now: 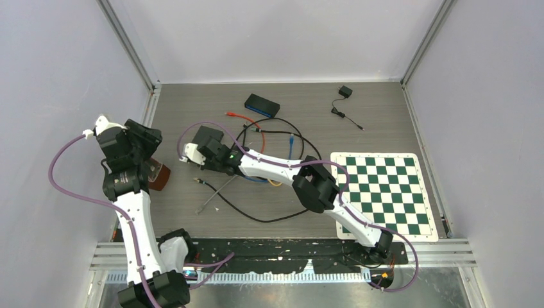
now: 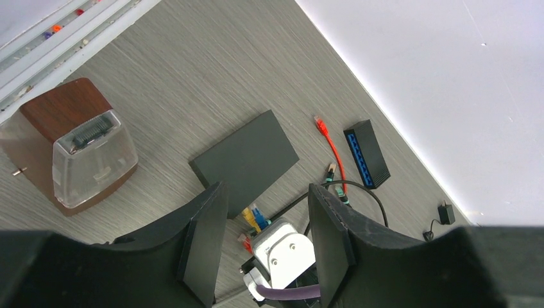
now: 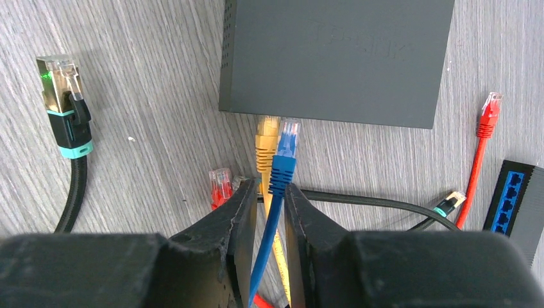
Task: Insert the plug into the switch port
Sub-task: Pick up the connector from the center of the board.
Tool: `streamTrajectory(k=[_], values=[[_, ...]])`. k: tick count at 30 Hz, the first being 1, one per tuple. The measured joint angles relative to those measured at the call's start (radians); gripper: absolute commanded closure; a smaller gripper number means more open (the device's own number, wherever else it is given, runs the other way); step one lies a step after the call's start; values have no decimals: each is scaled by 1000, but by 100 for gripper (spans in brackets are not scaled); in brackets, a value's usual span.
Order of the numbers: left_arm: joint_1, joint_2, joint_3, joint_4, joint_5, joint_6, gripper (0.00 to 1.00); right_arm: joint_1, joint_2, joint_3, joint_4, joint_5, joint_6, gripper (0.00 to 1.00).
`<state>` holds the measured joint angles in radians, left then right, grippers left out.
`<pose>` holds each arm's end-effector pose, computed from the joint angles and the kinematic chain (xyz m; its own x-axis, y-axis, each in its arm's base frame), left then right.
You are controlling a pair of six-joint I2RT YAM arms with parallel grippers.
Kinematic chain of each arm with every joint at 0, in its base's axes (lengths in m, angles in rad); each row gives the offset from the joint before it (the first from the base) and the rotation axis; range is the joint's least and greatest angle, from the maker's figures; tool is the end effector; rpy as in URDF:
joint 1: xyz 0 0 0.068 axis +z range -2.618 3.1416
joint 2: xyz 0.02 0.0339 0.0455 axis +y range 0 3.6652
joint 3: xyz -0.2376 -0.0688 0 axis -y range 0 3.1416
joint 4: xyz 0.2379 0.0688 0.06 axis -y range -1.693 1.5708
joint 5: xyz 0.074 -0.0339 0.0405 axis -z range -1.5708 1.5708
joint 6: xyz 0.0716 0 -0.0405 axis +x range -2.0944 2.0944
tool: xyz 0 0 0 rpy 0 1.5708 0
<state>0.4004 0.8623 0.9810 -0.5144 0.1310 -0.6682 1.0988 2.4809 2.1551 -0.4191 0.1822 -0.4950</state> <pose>0.2139 0.0804 0.3258 -0.1080 -0.7127 -0.6931 -0.4361 0.6604 -0.6112 0.2654 0.4914 0.1421 0.1161 -0.8001 -0.5886 -0.8639 0.2111 -0.4573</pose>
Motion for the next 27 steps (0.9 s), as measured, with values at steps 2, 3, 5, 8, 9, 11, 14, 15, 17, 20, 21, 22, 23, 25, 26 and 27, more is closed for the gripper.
streamTrajectory(k=[2,3,5,8,9,11,14,15,17,20,21,22,23,25,26,27], values=[[0,0,0,0,0,0,48,0,0,1,0,0,0,70],[0,0,0,0,0,1,48,0,0,1,0,0,0,70],[1,0,0,0,0,1,48,0,0,1,0,0,0,69],[1,0,-1,0,0,1,48,0,2,3,0,0,0,69],[2,0,-2,0,0,1,48,0,5,5,0,1,0,69],[2,0,-3,0,0,1,48,0,12,10,1,2,0,69],[2,0,-5,0,0,1,48,-1,23,12,2,7,0,75],[2,0,-5,0,0,1,48,-1,24,12,2,10,-1,80],[2,0,-5,0,0,1,49,-3,26,12,8,14,-1,87],[2,0,-7,2,0,1,49,-6,26,11,19,18,-2,93],[2,0,-8,2,0,1,48,-8,26,8,31,18,-1,94],[2,1,-11,2,0,1,48,-8,25,3,45,18,0,94],[1,3,-13,3,0,1,48,-10,25,-3,56,16,0,94],[2,6,-18,5,0,3,48,-13,25,-17,61,14,0,94],[2,8,-19,5,0,4,48,-14,25,-22,69,14,-1,93],[2,9,-21,6,0,5,48,-16,25,-22,71,13,-1,92]])
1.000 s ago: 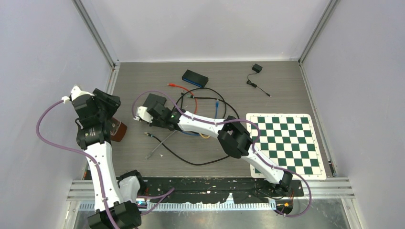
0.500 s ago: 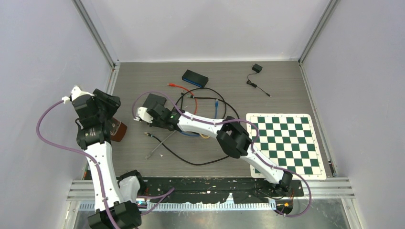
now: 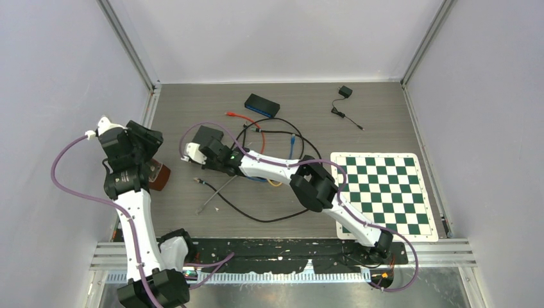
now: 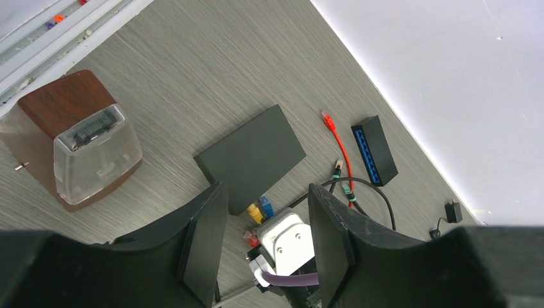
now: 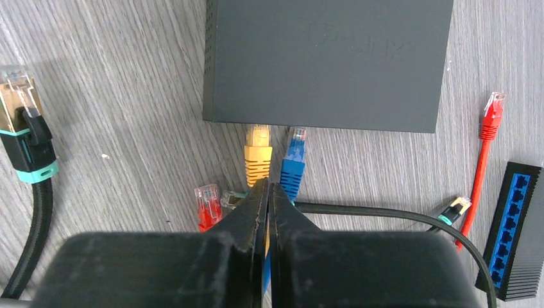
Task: Insert the plug into the switch port
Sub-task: Pick up the connector from the center of the board.
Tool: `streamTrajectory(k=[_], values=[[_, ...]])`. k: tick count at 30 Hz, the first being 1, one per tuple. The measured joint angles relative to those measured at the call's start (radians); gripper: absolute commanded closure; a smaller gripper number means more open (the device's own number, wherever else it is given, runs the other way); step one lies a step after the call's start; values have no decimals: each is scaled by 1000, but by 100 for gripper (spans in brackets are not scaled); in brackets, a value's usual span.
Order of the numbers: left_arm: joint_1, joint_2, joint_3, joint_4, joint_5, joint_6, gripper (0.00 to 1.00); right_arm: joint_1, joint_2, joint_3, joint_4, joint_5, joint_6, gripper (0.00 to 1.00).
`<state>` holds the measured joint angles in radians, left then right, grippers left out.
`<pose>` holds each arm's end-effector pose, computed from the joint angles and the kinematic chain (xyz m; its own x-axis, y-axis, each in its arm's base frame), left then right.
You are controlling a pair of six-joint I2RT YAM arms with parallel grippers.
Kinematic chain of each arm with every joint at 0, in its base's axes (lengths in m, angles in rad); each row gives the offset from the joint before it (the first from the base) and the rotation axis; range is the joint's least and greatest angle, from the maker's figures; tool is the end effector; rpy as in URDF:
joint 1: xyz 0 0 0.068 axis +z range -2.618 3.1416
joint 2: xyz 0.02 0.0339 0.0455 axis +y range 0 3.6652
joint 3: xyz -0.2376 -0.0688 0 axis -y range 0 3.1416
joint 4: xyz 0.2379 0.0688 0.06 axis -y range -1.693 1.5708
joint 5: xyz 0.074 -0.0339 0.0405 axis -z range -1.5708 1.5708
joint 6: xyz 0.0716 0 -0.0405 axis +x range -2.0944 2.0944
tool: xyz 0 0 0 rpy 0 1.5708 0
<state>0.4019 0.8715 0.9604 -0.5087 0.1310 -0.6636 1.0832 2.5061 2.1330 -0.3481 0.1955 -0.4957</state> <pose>0.2163 0.0818 0.3171 -0.1242 -0.7164 -0.6866 -0.4501 0.6574 -0.6044 0.2760 0.4908 0.1285 0.1076 -0.7930 -0.5996 -0.8493 0.2402 -0.4700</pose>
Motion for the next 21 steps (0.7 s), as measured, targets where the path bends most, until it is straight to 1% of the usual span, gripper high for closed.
streamTrajectory(k=[1,3,5,8,13,21], values=[[0,1,-1,0,0,0,48,-2,0,0,4,-3,0,86],[0,3,-2,2,0,3,48,-5,0,-1,5,-10,2,78],[0,5,-2,3,0,7,48,-8,0,-1,9,-14,8,76],[0,13,-3,4,0,14,48,-19,-4,-1,9,-37,32,75],[0,22,-36,21,5,18,48,-57,-13,-1,3,-123,95,75],[0,21,-58,43,26,18,48,-109,-13,15,-21,-195,135,74]])
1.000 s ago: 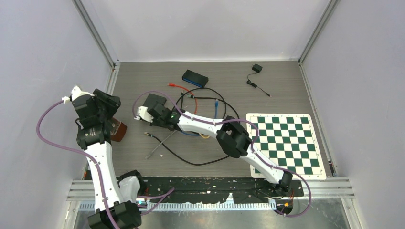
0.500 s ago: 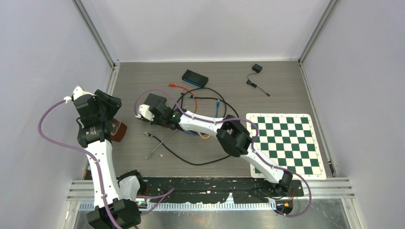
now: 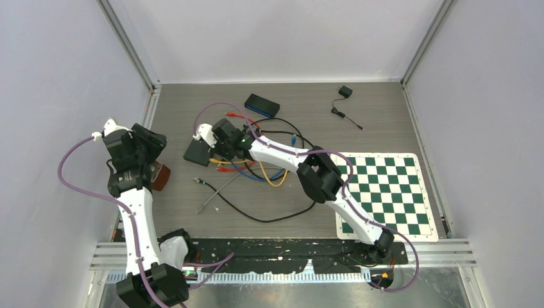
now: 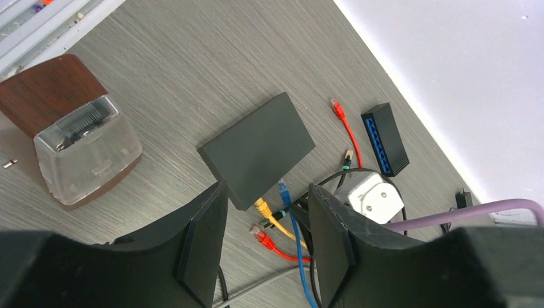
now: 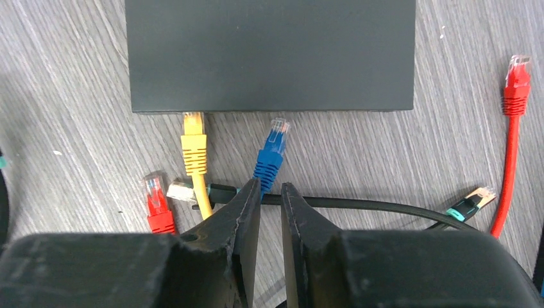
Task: Insert the plug into the switch port
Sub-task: Pick up the connector from the center of the board.
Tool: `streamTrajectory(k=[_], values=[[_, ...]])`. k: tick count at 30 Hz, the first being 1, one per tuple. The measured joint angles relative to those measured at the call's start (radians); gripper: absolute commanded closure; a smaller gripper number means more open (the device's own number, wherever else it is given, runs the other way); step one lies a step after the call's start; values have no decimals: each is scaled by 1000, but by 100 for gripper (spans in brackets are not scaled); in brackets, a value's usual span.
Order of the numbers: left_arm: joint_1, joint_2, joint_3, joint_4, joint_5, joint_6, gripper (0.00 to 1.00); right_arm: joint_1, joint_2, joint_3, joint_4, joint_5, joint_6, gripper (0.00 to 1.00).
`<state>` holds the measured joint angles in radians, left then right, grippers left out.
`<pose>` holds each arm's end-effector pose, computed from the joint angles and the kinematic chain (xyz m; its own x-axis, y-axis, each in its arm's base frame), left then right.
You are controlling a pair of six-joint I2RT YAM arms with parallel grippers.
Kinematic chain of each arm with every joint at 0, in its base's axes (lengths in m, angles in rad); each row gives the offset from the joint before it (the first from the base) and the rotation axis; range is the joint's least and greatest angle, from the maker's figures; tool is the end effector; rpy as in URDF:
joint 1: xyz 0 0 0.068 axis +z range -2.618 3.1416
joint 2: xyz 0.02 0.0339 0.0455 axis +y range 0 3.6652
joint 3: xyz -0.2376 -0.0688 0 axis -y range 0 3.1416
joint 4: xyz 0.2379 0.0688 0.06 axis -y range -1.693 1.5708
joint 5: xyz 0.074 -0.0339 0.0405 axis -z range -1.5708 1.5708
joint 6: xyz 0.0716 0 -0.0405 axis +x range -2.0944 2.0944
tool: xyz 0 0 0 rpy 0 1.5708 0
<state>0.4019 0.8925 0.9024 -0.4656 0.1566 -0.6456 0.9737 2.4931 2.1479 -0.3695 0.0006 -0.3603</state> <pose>0.2236 0.0829 0.2972 -0.1686 -0.7174 -0.6759 -0.4494 0.6663 -0.5951 0.3169 0.4660 0.1375 -0.0534 -0.7055 -0.7067 -0.9035 0.3354 -0.2666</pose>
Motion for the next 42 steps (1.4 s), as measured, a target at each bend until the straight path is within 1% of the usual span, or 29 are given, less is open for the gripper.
streamTrajectory(k=[8,17,34,39,42], values=[[0,-1,-25,5,19,0,48,5,2,53,-19,-20,12,71],[0,-4,-27,5,21,-1,48,6,26,91,-43,13,11,68],[0,-42,-27,5,28,-9,48,19,49,111,-134,55,-56,67],[0,-53,-27,5,27,-9,48,25,51,115,-145,66,-56,65],[0,-58,-27,5,27,-9,48,27,52,117,-153,69,-55,69]])
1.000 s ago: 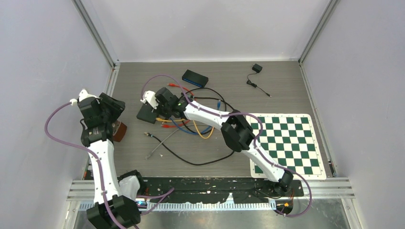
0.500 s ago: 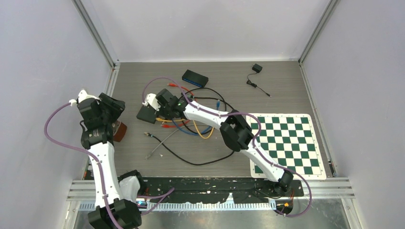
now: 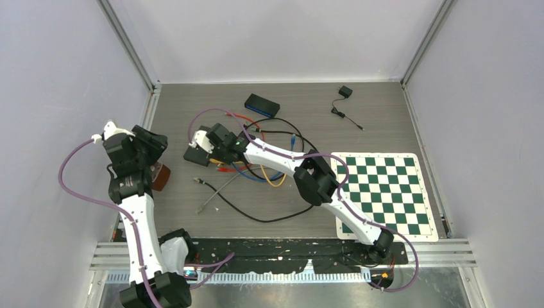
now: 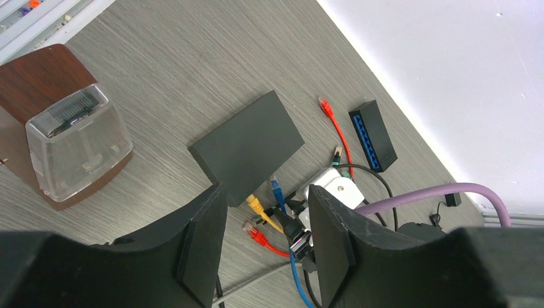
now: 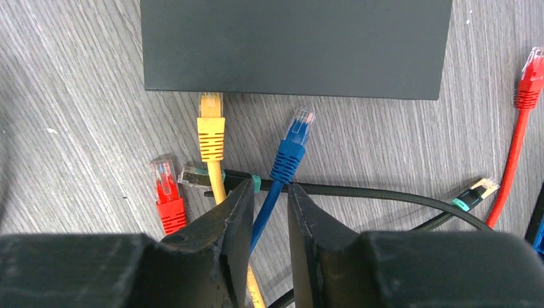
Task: Insert the plug into the switch port
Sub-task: Pick up the connector from the center of the board.
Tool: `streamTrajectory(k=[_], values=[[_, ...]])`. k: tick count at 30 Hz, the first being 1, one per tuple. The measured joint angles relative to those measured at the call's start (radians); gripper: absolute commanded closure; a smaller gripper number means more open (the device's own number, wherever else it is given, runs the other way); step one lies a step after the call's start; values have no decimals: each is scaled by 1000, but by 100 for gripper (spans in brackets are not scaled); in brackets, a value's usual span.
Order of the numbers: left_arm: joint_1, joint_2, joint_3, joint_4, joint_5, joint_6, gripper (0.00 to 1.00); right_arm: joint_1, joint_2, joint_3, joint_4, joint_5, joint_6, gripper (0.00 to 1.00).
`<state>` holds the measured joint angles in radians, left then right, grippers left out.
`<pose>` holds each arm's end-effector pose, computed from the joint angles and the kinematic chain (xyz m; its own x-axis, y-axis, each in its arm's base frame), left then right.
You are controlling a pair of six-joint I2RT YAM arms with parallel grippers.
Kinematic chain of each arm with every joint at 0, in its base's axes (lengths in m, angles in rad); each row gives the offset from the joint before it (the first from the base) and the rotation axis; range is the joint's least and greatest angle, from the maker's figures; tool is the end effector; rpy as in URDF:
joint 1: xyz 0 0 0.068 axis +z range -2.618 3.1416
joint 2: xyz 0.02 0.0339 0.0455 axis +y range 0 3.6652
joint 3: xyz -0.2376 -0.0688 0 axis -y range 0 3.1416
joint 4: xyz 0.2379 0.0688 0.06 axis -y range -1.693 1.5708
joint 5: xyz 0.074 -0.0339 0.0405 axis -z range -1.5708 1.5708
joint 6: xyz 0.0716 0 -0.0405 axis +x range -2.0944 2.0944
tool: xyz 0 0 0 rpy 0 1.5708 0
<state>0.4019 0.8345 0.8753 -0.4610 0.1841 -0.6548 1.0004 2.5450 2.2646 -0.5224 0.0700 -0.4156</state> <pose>0.2145 0.0769 0.3003 -0.1573 -0.7174 -0.6787 -0.4117 0.6723 -0.6153 0.3081 0.4710 0.1342 -0.0269 -0.7879 -0.6152 -0.9010 0.2858 -0.3265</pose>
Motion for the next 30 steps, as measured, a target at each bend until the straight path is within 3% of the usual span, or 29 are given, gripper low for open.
streamTrajectory(k=[10,18,23,30], values=[[0,-11,-2,0,0,0,48,1,3,0,-10,49,19,70],[0,-23,-5,-1,0,0,48,1,11,4,-11,68,43,79],[0,-29,-5,-1,0,0,48,1,13,4,-11,71,56,94],[0,-31,-5,-2,-1,2,46,-6,9,-17,23,71,61,95]])
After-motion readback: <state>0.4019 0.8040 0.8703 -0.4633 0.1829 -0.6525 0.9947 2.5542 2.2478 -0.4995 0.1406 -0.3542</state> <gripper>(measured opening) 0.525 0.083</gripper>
